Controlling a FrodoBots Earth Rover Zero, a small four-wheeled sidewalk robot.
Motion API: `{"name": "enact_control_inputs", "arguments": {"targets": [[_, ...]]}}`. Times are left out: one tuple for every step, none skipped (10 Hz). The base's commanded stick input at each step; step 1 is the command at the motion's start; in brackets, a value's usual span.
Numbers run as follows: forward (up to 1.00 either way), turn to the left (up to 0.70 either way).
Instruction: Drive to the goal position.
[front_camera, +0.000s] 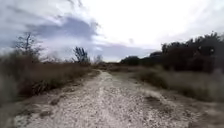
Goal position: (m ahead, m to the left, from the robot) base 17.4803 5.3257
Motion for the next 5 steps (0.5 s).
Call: {"name": "enact_control_inputs", "arguments": {"targets": [[0.7, 0.0], [0.7, 0.0], [0.7, 0.0], [0.7, 0.0], [0.7, 0.0]]}}
